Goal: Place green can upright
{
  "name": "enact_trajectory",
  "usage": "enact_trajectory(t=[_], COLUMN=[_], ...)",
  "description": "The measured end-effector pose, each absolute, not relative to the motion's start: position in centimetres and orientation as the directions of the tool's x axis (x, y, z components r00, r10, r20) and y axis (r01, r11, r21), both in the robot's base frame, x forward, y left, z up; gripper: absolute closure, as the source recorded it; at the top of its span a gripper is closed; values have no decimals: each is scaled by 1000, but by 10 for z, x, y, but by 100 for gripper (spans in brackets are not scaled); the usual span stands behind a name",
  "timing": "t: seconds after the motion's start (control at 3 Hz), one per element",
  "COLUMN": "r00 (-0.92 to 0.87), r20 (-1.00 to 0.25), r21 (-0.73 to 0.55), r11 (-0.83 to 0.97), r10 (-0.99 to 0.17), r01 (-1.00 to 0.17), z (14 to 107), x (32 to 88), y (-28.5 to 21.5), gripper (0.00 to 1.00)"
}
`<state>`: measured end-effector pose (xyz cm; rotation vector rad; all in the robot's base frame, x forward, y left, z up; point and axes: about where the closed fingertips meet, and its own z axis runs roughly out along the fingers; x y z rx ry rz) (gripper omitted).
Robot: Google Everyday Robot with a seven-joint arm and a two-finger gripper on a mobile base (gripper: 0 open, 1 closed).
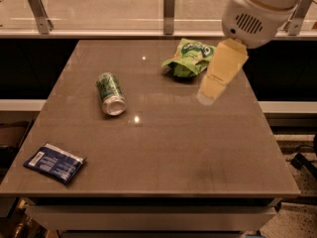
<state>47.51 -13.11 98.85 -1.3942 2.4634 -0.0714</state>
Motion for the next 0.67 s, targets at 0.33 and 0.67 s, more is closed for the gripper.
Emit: enact_trajectory(t=[0.33,0.67], r00=[-572,-665], r20=[-194,-214], r21=[-203,-211], r11=[603,698], r10=[-797,-716], r01=[-772,-684], z=[983,986], x=[492,507], y=[-117,-102], gripper=[0,0])
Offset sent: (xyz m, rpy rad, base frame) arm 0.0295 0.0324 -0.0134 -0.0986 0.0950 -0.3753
